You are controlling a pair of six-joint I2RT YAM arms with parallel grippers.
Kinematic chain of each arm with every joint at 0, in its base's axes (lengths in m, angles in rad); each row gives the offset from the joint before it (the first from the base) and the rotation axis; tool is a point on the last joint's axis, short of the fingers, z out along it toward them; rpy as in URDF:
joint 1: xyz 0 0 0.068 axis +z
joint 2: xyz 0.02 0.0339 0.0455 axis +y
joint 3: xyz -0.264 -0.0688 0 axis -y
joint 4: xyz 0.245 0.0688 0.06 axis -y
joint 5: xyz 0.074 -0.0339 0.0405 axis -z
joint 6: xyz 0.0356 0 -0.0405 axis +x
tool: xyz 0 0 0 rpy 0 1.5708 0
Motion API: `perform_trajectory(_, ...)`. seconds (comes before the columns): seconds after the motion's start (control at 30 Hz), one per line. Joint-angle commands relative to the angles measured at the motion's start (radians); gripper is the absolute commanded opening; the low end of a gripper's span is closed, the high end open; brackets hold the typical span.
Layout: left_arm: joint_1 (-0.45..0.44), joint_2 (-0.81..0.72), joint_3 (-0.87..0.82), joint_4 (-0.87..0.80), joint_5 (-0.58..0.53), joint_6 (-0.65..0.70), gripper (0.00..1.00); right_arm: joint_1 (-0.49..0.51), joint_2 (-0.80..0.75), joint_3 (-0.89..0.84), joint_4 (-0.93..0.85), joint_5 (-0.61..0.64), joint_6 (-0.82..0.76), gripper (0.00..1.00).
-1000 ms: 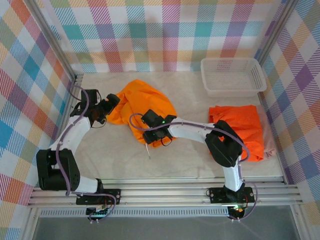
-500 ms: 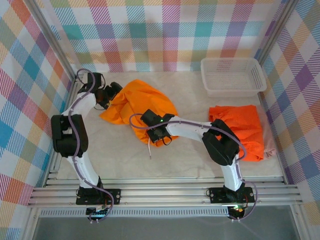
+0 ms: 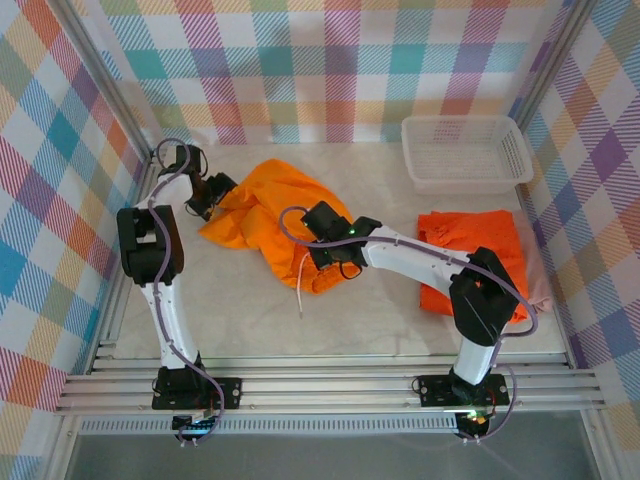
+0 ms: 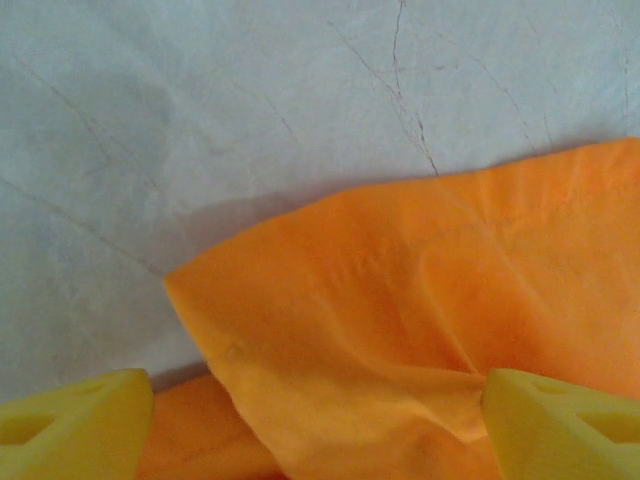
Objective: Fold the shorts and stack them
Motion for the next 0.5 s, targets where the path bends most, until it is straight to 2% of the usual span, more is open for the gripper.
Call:
perform_trajectory(0.0, 0.006, 0.031, 0.036, -0.024, 0.013, -0.002, 0.83, 0.001, -0.011, -0.005, 0.024, -0.014, -0.009, 0.00)
perform_trajectory(0.07, 0.006, 0.048, 0.048, -0.016, 0.011, -0.003, 0.78, 0.001, -0.008, -0.003, 0.021, -0.017, -0.009, 0.00)
perform_trajectory(0.17, 0.006, 0.077, 0.076, -0.013, 0.034, -0.009, 0.64, 0.000, -0.010, -0.004, 0.018, -0.013, -0.009, 0.00)
perform_trajectory(0.33, 0.007, 0.092, 0.135, -0.039, 0.028, -0.005, 0.31, -0.017, -0.031, -0.002, 0.015, -0.020, -0.004, 0.00)
perform_trajectory(0.47, 0.007, 0.031, 0.179, -0.083, 0.004, 0.025, 0.14, -0.041, -0.069, 0.000, 0.019, -0.029, -0.007, 0.00)
